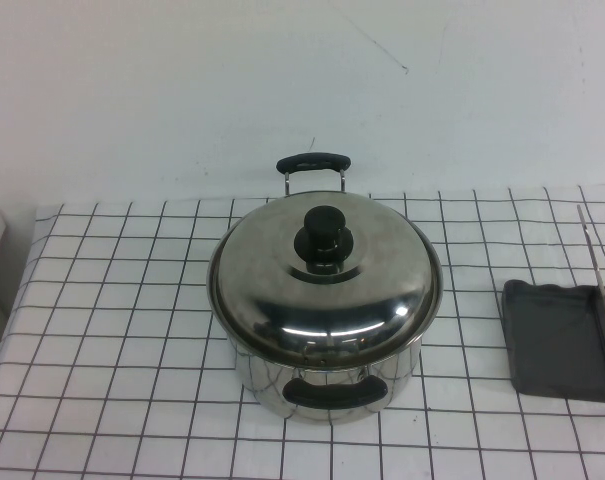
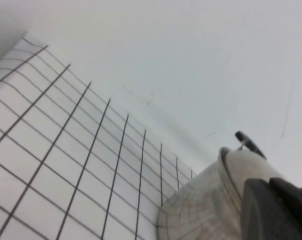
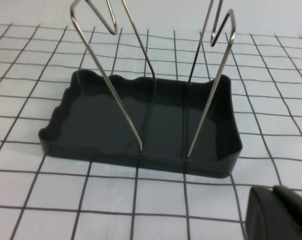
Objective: Put pot lid on rack
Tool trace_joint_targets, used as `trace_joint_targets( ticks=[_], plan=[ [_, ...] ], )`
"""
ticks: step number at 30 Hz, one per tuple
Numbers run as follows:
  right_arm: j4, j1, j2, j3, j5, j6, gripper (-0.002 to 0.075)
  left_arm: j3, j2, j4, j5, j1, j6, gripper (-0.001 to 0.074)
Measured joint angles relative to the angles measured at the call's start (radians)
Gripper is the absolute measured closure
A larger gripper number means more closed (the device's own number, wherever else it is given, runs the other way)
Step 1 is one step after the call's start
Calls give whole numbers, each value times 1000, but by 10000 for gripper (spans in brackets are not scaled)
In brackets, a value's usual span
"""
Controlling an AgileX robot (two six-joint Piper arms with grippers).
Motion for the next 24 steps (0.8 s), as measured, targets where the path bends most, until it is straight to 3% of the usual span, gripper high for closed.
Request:
trace_joint_targets(
  ticks=[8,12,19,24],
  plan=[
    [0,0,0,0,0,0,729,0,-1,-86,-55,-1,52,738],
    [0,0,0,0,0,0,729,-12,-1,-88,36,-2,181,738],
    [0,0,0,0,0,0,728,-223,106,-80,208,-2,528,738],
    [0,0,0,0,0,0,728,-374,265,21,208,-2,623,738]
  ],
)
